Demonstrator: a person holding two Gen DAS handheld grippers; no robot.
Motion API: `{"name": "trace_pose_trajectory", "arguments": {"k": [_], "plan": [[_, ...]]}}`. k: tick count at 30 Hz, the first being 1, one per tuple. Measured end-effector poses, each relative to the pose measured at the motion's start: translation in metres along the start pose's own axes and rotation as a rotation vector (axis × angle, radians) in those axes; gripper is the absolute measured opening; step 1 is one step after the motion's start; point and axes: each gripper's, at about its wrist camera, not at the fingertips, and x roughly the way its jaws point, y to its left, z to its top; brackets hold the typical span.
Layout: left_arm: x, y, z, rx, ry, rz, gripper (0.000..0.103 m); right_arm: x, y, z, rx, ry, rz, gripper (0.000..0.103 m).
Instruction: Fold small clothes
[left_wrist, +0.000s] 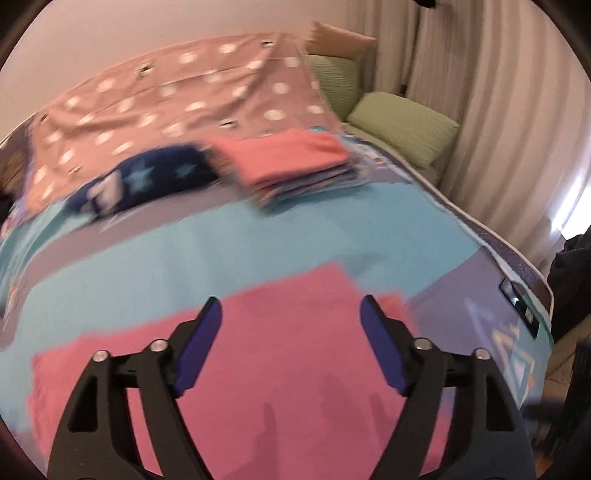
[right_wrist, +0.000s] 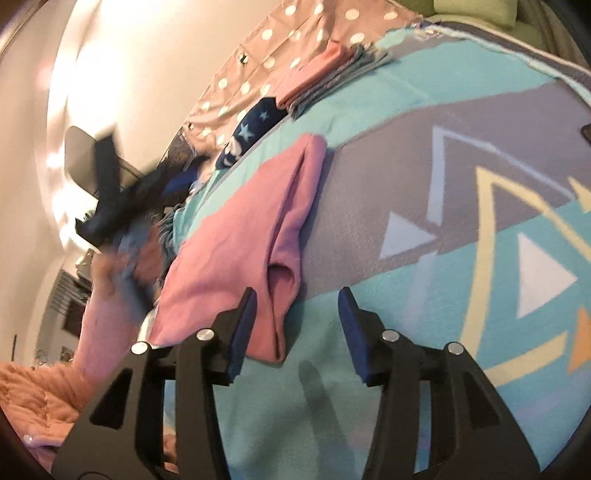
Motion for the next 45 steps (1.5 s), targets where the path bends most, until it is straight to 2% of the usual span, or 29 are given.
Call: {"name": "trace_pose_trajectory", "arguments": {"k": [3,6,9,15,17,19,21,26,28,31,33,39,42,45], "plan": [[-0.032,0.051,-0.036,-0.108,0.001,0.052,0.082,0.003,0.013,-0.002,-0.029,-0.004,-0.027,0.048],[-0.068,0.109,-0.076,-0.278,-0.020,0.120,0.083,0.014,0.033,-0.003,-0.094,0.008,-0.044,0.048],[-0.109,0.157,-0.121,-0.436,-0.039,0.117,0.083,0.028,0.063,-0.003,-0.185,0.045,-0.031,0.049],[-0.152,0.191,-0.183,-0.457,-0.047,0.186,0.083,0.068,0.137,-0.025,-0.410,0.117,-0.042,0.052],[-0.159,0.205,-0.198,-0.492,-0.064,0.185,0.083,0.084,0.161,-0.035,-0.479,0.155,-0.042,0.054],[-0.165,0.223,-0.214,-0.547,-0.085,0.158,0.083,0.100,0.186,-0.043,-0.537,0.202,-0.028,0.055],[-0.165,0.235,-0.226,-0.588,-0.097,0.100,0.083,0.114,0.211,-0.056,-0.607,0.240,-0.017,0.057],[-0.157,0.243,-0.245,-0.622,-0.075,-0.073,0.082,0.143,0.256,-0.076,-0.756,0.285,-0.003,0.062],[-0.158,0.240,-0.253,-0.601,-0.068,-0.131,0.075,0.157,0.268,-0.076,-0.789,0.293,-0.009,0.062],[-0.161,0.235,-0.259,-0.527,-0.072,-0.128,0.067,0.179,0.280,-0.061,-0.801,0.293,-0.045,0.062],[-0.159,0.236,-0.258,-0.508,-0.084,-0.148,0.066,0.193,0.286,-0.048,-0.795,0.300,-0.047,0.062],[-0.133,0.250,-0.241,-0.544,-0.090,-0.217,0.066,0.260,0.334,-0.001,-0.796,0.325,-0.073,0.063],[-0.121,0.256,-0.239,-0.576,-0.070,-0.239,0.066,0.298,0.359,0.009,-0.835,0.358,-0.100,0.070],[-0.112,0.265,-0.235,-0.613,-0.072,-0.275,0.066,0.342,0.379,0.008,-0.856,0.423,-0.161,0.070]]}}
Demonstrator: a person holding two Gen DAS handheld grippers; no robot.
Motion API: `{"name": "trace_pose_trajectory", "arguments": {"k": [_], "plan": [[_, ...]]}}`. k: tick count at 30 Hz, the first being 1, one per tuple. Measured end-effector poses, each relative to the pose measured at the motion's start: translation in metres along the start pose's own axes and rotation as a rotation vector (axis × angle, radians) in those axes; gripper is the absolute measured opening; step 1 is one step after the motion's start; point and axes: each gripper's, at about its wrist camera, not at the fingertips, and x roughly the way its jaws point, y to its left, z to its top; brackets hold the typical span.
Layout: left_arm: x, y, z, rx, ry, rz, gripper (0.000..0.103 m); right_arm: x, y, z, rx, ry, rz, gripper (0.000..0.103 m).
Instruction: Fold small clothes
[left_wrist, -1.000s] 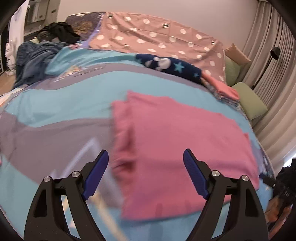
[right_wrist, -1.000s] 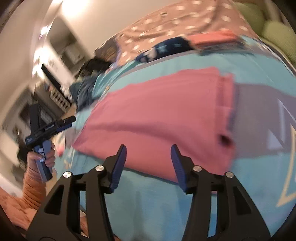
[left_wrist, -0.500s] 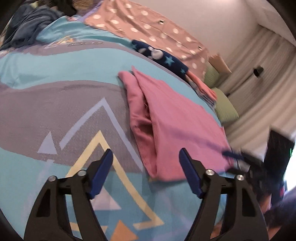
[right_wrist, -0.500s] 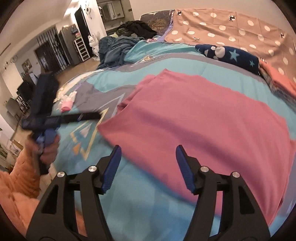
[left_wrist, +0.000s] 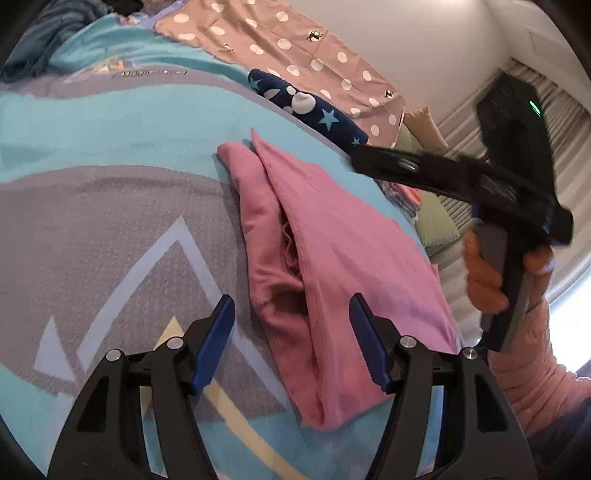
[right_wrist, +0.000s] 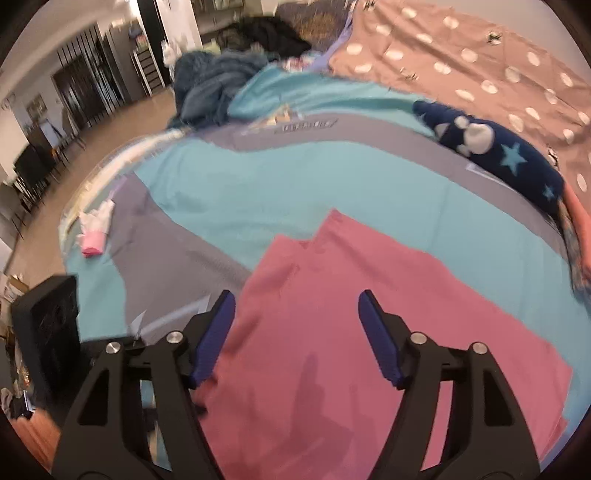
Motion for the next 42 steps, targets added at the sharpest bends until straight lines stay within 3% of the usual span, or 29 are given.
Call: {"name": "trace_pose_trajectory", "arguments": {"k": [6,10,15,17,18,19,20,25,27,29,31,33,35,37,40,42], "plan": [[0.011,0.009,0.011,-0.039,0.005,-0.046,0.066,0.064,0.025,0.042,-0.053,0.157,-0.104,0.070],[0.009,0.009,0.007,-0.035,0.000,-0.059,0.066,0.088,0.033,0.052,-0.064,0.257,-0.129,0.070],[0.013,0.007,0.007,-0.031,0.002,-0.064,0.062,0.114,0.030,0.057,-0.051,0.330,-0.225,0.064],[0.017,0.010,0.010,-0.039,0.004,-0.062,0.052,0.122,0.025,0.058,-0.019,0.358,-0.228,0.040],[0.020,0.012,0.012,-0.046,0.009,-0.066,0.038,0.123,0.024,0.058,-0.012,0.358,-0.227,0.028],[0.023,0.014,0.013,-0.053,0.021,-0.070,0.018,0.123,0.024,0.060,-0.016,0.348,-0.242,0.009],[0.027,0.017,0.016,-0.067,0.038,-0.075,0.007,0.121,0.023,0.062,-0.015,0.339,-0.266,0.009],[0.015,0.009,0.008,-0.062,0.030,-0.073,0.006,0.119,0.004,0.067,0.061,0.317,-0.188,0.007],[0.014,0.003,0.003,-0.020,0.033,-0.031,0.006,0.126,-0.004,0.067,0.102,0.318,-0.153,0.007],[0.020,0.009,0.000,-0.034,0.052,-0.017,0.006,0.125,0.000,0.068,0.076,0.304,-0.162,0.007],[0.017,0.013,0.002,-0.067,0.051,-0.051,0.006,0.122,0.003,0.068,0.040,0.295,-0.171,0.009],[0.013,0.011,0.000,-0.055,0.051,-0.052,0.006,0.117,0.004,0.068,0.016,0.280,-0.152,0.020],[0.010,0.008,-0.004,-0.043,0.062,-0.057,0.006,0.101,0.003,0.067,0.020,0.223,-0.096,0.041],[0.005,0.012,-0.010,-0.057,0.088,-0.105,0.010,0.079,0.002,0.060,0.008,0.157,-0.080,0.042],[-0.003,0.015,-0.021,-0.067,0.115,-0.170,0.027,0.046,0.005,0.037,-0.046,0.095,-0.048,0.044],[-0.008,0.014,-0.023,-0.065,0.124,-0.183,0.029,0.023,0.006,0.009,-0.075,0.073,-0.039,0.048]]}}
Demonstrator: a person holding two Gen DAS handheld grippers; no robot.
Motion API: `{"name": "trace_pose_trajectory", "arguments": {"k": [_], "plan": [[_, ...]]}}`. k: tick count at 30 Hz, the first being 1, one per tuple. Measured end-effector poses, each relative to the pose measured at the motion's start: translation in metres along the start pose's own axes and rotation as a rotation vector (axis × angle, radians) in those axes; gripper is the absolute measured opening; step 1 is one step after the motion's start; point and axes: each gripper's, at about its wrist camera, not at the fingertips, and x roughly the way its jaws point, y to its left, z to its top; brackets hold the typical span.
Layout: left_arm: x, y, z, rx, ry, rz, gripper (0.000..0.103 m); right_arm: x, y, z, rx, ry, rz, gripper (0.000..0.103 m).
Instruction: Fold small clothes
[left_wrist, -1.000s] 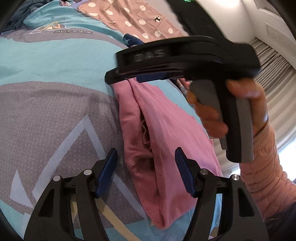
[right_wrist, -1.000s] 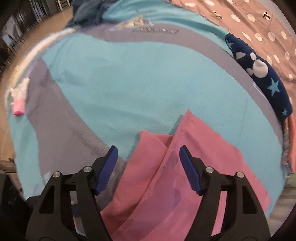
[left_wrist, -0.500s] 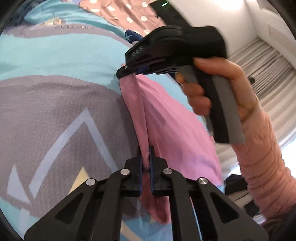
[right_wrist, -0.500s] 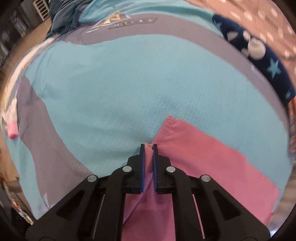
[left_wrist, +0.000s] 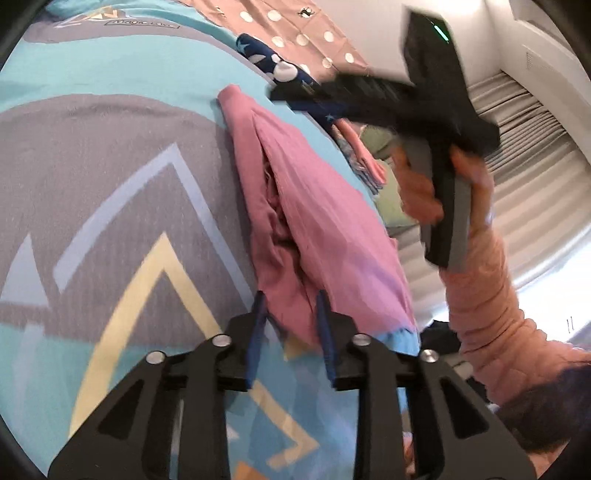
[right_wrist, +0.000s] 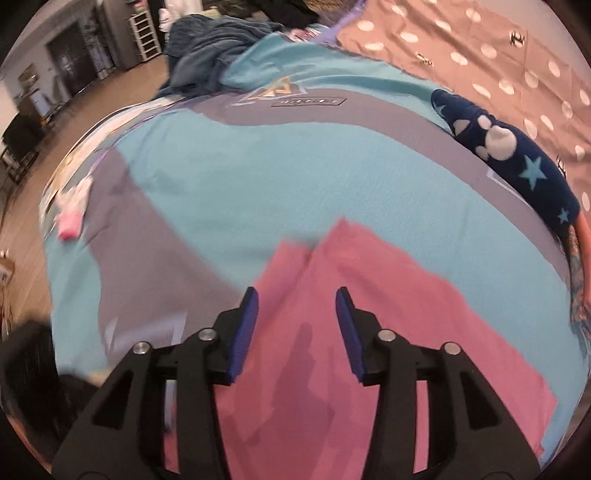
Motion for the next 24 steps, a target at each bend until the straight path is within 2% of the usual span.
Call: {"name": "trace_pose_trajectory", "arguments": {"k": [4,8,11,14,18,21,24], "plan": [[-0.004,-0.003,0.003,0.018,0.014,0.044,0.029,-0.038,0.010,-0.061,-0.050,-0.037,0.004,0.049],[-0.022,-0.003,0.004,0.035,-0.042,0.119,0.032,-0.068,0.036,-0.117,-0.179,-0.083,-0.018,0.056],[-0.031,0.004,0.002,0.022,-0.063,0.140,0.033,-0.065,0.064,-0.144,-0.248,-0.075,-0.012,0.056],[-0.033,0.003,-0.004,0.052,-0.049,0.138,0.033,-0.059,0.085,-0.160,-0.313,-0.070,-0.002,0.056],[-0.022,-0.009,0.005,0.148,-0.027,0.168,0.033,-0.059,0.075,-0.162,-0.229,-0.062,0.010,0.060],[-0.026,-0.030,0.009,0.296,-0.023,0.102,0.034,-0.066,0.061,-0.168,-0.159,-0.060,-0.004,0.065],[-0.023,-0.039,0.007,0.424,0.038,0.052,0.034,-0.073,0.044,-0.180,-0.073,-0.055,-0.037,0.067]]}}
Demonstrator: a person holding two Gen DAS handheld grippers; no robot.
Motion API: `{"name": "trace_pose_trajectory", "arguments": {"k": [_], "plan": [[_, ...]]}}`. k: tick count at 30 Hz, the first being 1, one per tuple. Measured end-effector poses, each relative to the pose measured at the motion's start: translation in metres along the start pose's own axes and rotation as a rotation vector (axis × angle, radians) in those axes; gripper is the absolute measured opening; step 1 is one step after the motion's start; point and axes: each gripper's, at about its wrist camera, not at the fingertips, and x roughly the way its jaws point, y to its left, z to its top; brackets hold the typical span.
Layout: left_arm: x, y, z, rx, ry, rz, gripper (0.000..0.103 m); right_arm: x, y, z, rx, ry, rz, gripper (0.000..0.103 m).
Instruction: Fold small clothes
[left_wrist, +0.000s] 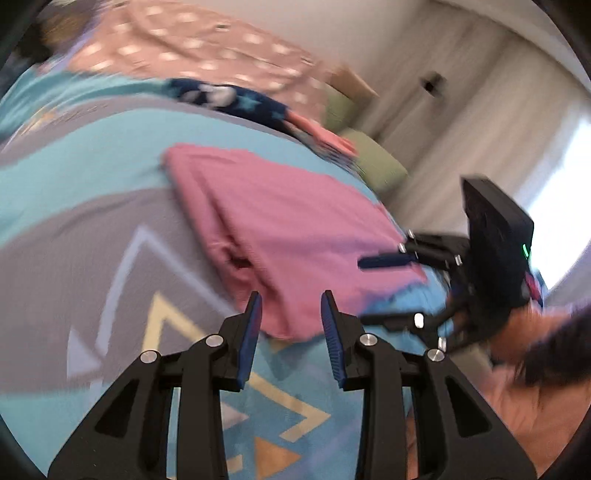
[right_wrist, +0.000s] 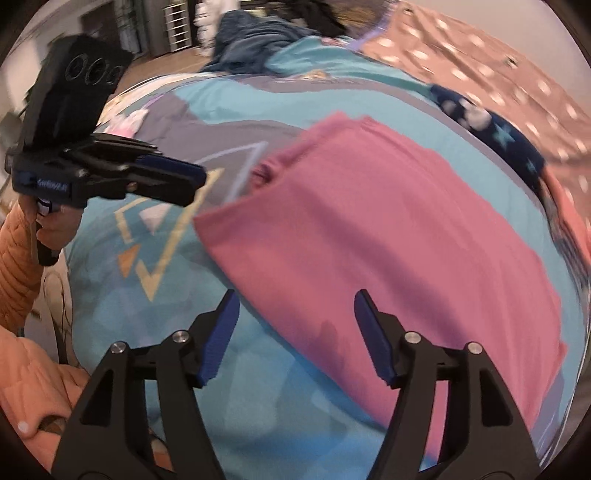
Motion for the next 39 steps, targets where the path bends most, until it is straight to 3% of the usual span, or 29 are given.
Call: {"name": "trace_pose_trajectory", "arguments": {"k": [2,6,9,13,19,23,24,25,29,35,38,39], "plan": [[0.015,0.005,0.004,0.029,0.063,-0.024,0.034,-0.004,-0.006,-0.007,0.041,0.002,-0.018,0.068],[0.043,0.030,0.008,-0.015,0.161,-0.088,0.035,-0.013,-0.015,-0.021,0.112,-0.008,-0.044,0.070],[0.040,0.032,0.012,0.012,0.155,-0.186,0.035,-0.017,-0.017,-0.025,0.137,-0.008,-0.060,0.071],[0.031,0.023,0.020,0.122,0.146,-0.259,0.035,-0.013,-0.017,-0.024,0.154,0.007,-0.068,0.071],[0.061,0.025,0.014,0.125,0.263,-0.235,0.036,-0.011,-0.011,-0.020,0.155,-0.004,-0.060,0.071],[0.058,0.027,0.015,0.102,0.232,-0.266,0.036,-0.008,-0.010,-0.019,0.160,0.002,-0.063,0.071],[0.055,0.026,0.015,0.110,0.222,-0.273,0.025,-0.007,-0.010,-0.018,0.162,0.007,-0.066,0.071],[0.053,0.024,0.012,0.115,0.222,-0.295,0.001,-0.007,-0.010,-0.018,0.163,0.008,-0.068,0.071],[0.036,0.016,-0.012,0.164,0.221,-0.231,0.001,-0.010,-0.009,-0.020,0.163,-0.003,-0.071,0.073],[0.028,0.046,-0.018,-0.012,0.174,-0.234,0.001,-0.003,-0.003,-0.016,0.155,-0.004,-0.047,0.073],[0.023,0.044,-0.018,-0.026,0.127,-0.206,0.015,0.000,0.017,-0.012,0.080,-0.017,-0.028,0.073],[0.021,0.043,-0.017,-0.037,0.106,-0.204,0.025,0.002,0.025,-0.010,0.049,-0.022,-0.021,0.073]]}}
